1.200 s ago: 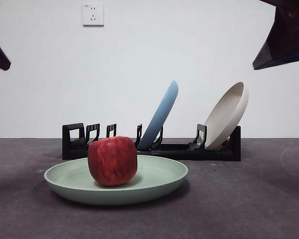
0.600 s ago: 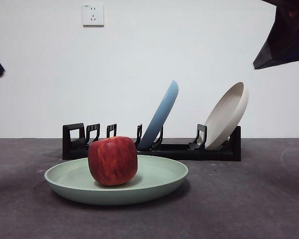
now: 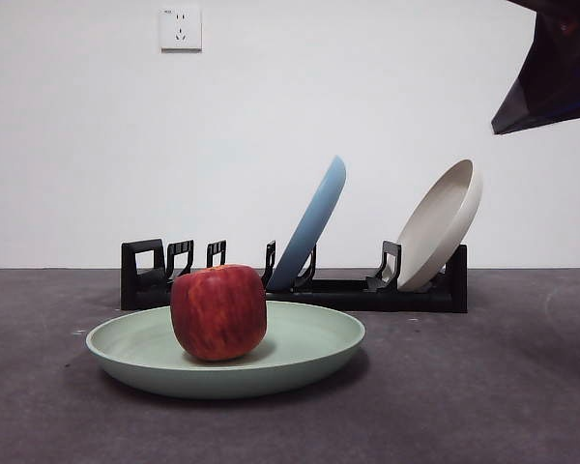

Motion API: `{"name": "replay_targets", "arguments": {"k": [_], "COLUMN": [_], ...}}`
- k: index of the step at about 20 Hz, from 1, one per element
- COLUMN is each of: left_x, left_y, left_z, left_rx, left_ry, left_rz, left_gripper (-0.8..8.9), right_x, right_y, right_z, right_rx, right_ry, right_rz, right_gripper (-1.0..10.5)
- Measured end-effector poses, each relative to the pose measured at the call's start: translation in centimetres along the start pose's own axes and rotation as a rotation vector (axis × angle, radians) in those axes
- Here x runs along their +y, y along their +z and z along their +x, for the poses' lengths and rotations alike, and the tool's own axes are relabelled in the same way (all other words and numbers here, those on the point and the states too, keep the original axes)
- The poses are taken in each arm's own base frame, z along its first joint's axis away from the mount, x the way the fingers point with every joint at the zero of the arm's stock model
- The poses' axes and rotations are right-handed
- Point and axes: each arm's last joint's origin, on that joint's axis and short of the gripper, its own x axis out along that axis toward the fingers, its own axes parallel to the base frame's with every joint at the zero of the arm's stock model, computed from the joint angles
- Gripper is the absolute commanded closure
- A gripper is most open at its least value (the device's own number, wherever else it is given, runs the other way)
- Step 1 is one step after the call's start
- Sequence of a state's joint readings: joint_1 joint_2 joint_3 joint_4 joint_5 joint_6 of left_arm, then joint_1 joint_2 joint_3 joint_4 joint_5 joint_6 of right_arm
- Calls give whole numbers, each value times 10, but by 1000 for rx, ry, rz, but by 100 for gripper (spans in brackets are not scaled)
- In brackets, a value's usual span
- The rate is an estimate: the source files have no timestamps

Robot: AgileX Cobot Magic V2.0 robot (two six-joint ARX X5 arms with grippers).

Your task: Take the green plate from the plate rack,put the plate on the table,take the apple from the table,put the apple in the plate

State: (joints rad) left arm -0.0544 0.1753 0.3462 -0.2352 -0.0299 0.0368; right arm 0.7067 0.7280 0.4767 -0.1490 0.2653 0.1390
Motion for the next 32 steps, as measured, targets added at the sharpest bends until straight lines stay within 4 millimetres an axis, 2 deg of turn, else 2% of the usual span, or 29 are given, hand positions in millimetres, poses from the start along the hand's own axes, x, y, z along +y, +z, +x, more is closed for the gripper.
{"name": "replay_targets", "arguments": {"k": [6,8,29,32], "left_x": [-1,-1,0,0], "left_y": [-74,-88,-92,-92], "left_z": [15,16,14,14], "left_rx": [57,78,109,109], "left_ry": [-25,-20,-5,-5], "left_rz": [20,13,-18,-18], "left_gripper": [816,816,816,816], "right_x": [0,0,0,-12], "right_y": [0,0,0,-1], "right_z": [0,0,-1,-20], "right_rx": [0,0,2,-16], "right_ry": [0,0,0,-72], "right_rz": [0,0,-1,-79], "right_gripper": [958,957,957,957]}}
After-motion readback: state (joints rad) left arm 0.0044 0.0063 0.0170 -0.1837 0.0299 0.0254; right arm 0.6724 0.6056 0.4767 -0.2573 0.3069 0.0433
